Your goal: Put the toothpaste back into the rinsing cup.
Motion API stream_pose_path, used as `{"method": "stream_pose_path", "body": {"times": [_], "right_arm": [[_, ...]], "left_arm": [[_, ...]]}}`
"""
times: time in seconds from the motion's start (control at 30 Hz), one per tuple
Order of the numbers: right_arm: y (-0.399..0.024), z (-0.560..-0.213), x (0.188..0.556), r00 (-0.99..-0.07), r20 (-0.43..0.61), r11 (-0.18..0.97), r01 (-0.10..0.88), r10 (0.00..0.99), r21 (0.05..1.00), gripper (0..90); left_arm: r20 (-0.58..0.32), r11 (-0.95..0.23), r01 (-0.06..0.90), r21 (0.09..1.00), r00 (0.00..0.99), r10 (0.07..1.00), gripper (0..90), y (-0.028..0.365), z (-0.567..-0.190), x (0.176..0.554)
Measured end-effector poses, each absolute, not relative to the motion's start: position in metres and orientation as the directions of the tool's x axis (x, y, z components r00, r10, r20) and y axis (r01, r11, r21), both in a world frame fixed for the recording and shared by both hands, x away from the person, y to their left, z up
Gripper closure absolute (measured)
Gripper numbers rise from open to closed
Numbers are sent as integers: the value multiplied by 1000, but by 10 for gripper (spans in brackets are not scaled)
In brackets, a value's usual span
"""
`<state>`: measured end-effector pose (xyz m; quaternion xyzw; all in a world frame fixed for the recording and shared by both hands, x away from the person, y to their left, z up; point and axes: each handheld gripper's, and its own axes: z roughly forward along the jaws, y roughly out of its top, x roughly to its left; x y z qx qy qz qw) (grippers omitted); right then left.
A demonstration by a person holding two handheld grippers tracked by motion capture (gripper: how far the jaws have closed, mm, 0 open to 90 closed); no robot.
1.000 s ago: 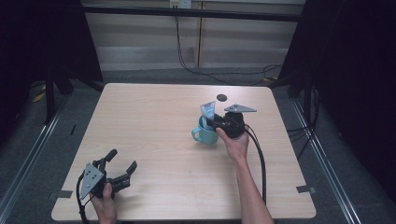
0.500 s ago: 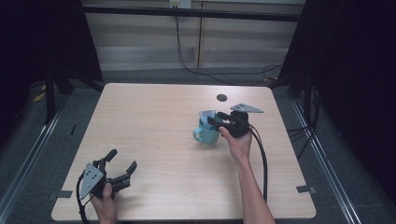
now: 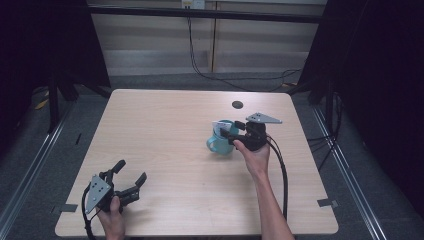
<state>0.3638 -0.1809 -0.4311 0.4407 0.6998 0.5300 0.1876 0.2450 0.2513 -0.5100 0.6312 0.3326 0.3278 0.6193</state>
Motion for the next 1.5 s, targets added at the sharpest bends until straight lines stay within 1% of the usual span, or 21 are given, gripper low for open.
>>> {"method": "stream_pose_path", "body": {"times": [0.07,0.2,0.3,0.63,1.1,1.2,1.5], "right_arm": [[-182,-431,361,-539,211,38,414,815,910,285],[-184,-431,357,-524,199,49,422,828,905,276],[-187,-430,352,-523,219,27,423,824,906,263],[-192,-422,337,-507,196,35,409,839,912,257],[-201,-439,316,-472,233,-12,424,850,905,256],[-206,-440,310,-457,224,-9,426,861,904,251],[-221,-451,292,-434,241,-34,433,868,901,249]], "left_arm": [[2,-12,14,1000,564,826,155,251,-510,245],[2,-12,14,1000,564,826,155,251,-510,245],[2,-12,14,1000,564,826,155,251,-510,245],[2,-12,14,1000,564,826,155,251,-510,245],[0,-10,15,1000,564,826,155,251,-510,245],[0,-10,15,1000,564,826,155,251,-510,245],[2,-12,14,1000,561,828,155,251,-510,245]]}}
